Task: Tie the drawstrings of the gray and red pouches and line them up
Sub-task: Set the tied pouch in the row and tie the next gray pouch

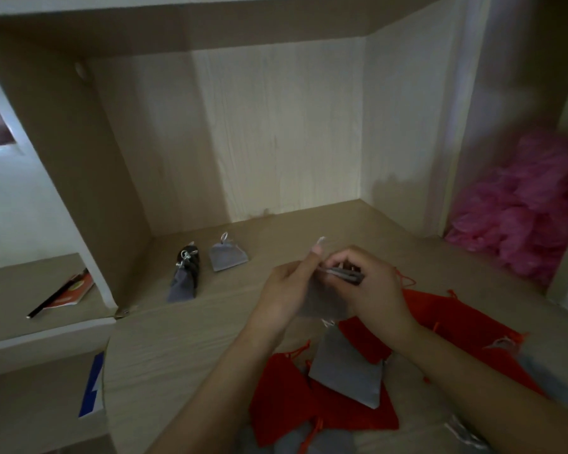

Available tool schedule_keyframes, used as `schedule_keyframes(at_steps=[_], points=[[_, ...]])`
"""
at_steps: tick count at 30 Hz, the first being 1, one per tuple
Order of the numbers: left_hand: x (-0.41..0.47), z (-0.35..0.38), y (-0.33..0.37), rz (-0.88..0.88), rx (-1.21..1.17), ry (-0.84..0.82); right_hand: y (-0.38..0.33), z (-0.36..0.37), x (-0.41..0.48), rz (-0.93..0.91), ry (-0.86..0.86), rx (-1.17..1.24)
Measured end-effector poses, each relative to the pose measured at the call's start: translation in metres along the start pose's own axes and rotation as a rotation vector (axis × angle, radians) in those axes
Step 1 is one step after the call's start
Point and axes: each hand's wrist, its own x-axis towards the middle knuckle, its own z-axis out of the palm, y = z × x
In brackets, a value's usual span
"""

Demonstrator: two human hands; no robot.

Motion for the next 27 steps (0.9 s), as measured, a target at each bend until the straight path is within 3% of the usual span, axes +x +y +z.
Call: schedule_keyframes(at_steps=[4,13,19,27], points=[[0.009,-0.005,-0.019,0.016,-0.247,0.008,0.004,0.004,-0.004,-0.046,-0.085,-0.032],[0.021,-0.020,-0.025,-0.054,-0.720,0.036,0.013,0.003,-0.001,0.176,-0.017,0.042],[0.022,-0.029,-0.022,-0.032,-0.891,0.100,0.019,0.004,-0.001,0.187,0.017,0.116],[0.028,-0.044,-0.019,0.022,-0.949,0.250,0.030,0.002,-0.003,0.223,0.002,-0.025]])
